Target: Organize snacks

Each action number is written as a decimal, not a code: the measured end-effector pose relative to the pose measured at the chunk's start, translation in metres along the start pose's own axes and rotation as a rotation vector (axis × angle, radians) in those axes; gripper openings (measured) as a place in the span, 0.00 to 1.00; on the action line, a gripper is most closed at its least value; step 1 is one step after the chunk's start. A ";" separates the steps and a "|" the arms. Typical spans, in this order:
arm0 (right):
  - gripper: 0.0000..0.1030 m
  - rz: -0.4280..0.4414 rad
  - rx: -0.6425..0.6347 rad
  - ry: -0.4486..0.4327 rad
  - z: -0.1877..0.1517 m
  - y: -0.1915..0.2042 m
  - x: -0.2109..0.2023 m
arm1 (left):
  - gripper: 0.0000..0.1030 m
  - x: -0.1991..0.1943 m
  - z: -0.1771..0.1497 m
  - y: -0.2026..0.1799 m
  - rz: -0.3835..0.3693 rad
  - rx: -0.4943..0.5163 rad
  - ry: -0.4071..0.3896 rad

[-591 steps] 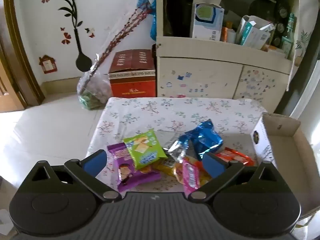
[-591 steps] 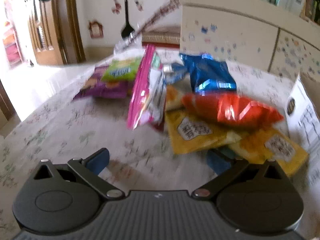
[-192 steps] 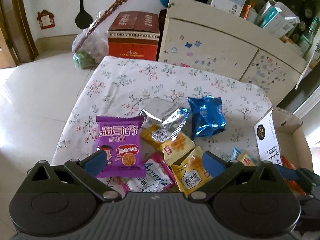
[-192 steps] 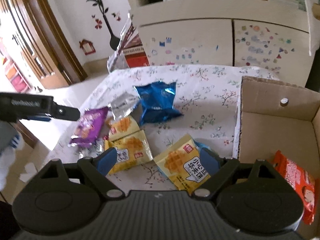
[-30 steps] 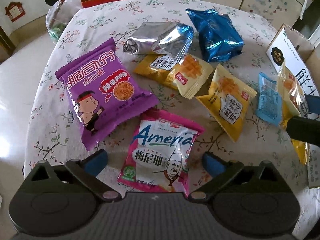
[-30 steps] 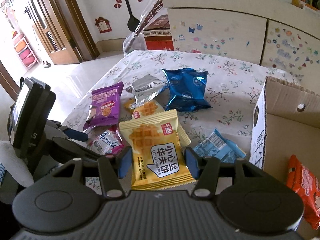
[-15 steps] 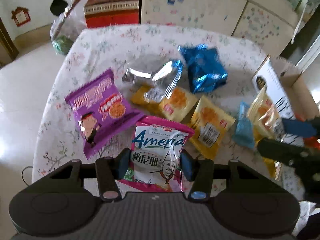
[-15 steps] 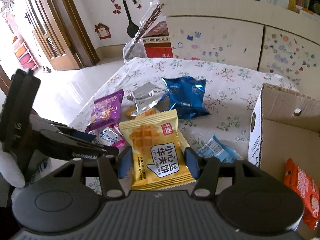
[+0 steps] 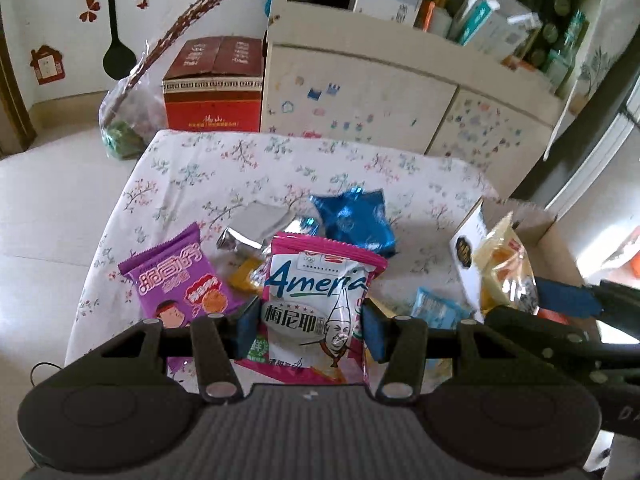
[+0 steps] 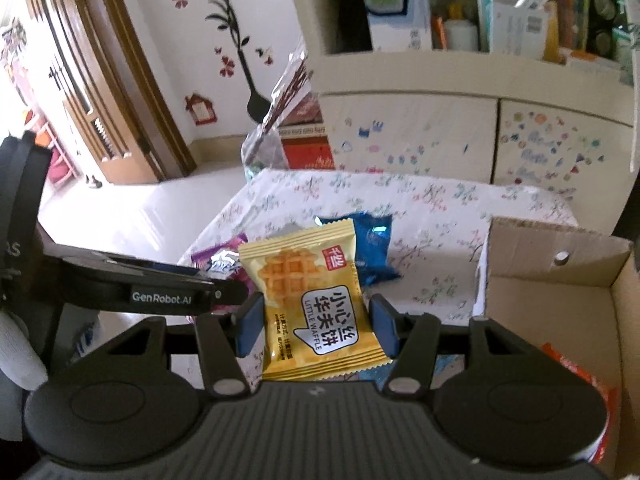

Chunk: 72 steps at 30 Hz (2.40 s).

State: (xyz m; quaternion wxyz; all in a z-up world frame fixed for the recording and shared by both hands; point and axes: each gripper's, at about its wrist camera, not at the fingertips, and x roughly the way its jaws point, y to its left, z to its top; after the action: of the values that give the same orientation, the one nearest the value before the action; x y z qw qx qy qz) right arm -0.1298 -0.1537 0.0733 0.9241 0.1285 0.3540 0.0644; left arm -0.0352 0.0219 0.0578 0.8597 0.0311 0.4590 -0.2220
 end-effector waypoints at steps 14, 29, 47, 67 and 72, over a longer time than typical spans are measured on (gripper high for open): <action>0.56 -0.103 0.147 -0.157 0.011 -0.047 -0.061 | 0.56 -0.017 0.019 -0.060 -0.140 0.042 -0.076; 0.56 -0.207 0.309 -0.226 0.004 -0.095 -0.087 | 0.56 0.001 0.011 -0.129 -0.258 0.135 -0.052; 0.58 -0.276 0.471 -0.218 -0.008 -0.132 -0.092 | 0.66 0.030 -0.021 -0.191 -0.315 0.280 0.025; 0.79 -0.237 0.486 -0.224 -0.005 -0.124 -0.081 | 0.94 0.000 0.011 -0.141 -0.191 0.188 -0.076; 0.79 -0.221 0.453 -0.212 -0.004 -0.115 -0.073 | 0.95 -0.010 0.020 -0.115 -0.142 0.155 -0.098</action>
State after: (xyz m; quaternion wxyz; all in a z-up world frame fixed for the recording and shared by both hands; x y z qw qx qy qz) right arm -0.1830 -0.2790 0.0844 0.9052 0.2986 0.2725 -0.1313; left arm -0.0718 -0.0833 0.0952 0.8581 0.0539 0.3992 -0.3184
